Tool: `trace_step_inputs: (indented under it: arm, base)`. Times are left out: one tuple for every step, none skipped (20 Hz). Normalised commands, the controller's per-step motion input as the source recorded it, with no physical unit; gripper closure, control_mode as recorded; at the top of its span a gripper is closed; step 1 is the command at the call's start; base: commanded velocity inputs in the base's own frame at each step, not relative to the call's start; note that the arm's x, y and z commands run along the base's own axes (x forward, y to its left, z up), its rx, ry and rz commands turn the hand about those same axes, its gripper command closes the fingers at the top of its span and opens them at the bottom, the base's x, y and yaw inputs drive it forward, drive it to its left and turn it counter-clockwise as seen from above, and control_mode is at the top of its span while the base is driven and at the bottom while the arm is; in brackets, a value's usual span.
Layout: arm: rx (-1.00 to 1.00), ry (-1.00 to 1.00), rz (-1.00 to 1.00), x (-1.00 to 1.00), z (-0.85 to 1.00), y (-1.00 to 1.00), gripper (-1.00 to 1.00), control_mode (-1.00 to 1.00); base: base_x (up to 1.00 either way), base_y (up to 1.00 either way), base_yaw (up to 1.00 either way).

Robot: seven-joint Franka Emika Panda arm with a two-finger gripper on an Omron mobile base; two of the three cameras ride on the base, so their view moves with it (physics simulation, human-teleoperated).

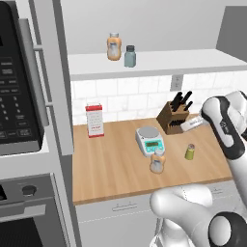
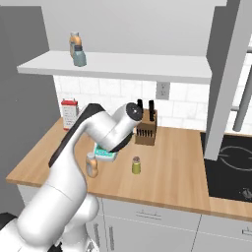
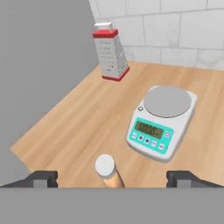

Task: Put the shaker and condiment bottle from the counter next to their counterparts in the cabinet.

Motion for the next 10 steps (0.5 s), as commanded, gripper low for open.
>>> trace_step_inputs:
  arm:
    - [0.03, 0.00, 0.32, 0.00, -0.09, -0.74, -1.00, -1.00]
    - [0.00, -0.02, 0.39, 0.00, -0.07, -0.73, -1.00, -1.00]
    - [0.00, -0.06, 0.42, 0.00, -0.05, -0.71, -1.00, -1.00]
    - [0.00, -0.08, 0.45, 0.00, -0.07, -0.68, -1.00, -1.00]
    - [0.00, -0.11, 0.47, 0.00, -0.08, -0.66, -1.00, -1.00]
    - [0.03, -0.13, 0.49, 0.00, -0.11, -0.69, -1.00, -1.00]
    - [0.07, -0.15, 0.49, 0.00, -0.10, -0.71, -1.00, -1.00]
    - [0.12, -0.18, 0.48, 0.00, -0.09, -0.76, -1.00, -1.00]
    - [0.12, -0.21, 0.48, 0.00, -0.06, -0.76, -1.00, -1.00]
    - [0.12, -0.21, 0.47, 0.00, -0.05, -0.71, -1.00, -1.00]
  base:
    - [0.00, 0.00, 0.00]
    - [0.00, 0.00, 0.00]
    - [0.00, 0.00, 0.00]
    - [0.00, 0.00, 0.00]
    - [0.00, 0.00, 0.00]
    - [0.00, 0.00, 0.00]
    - [0.00, 0.00, 0.00]
    - [0.00, 0.00, 0.00]
    - [0.00, 0.00, 0.00]
    - [0.00, 0.00, 0.00]
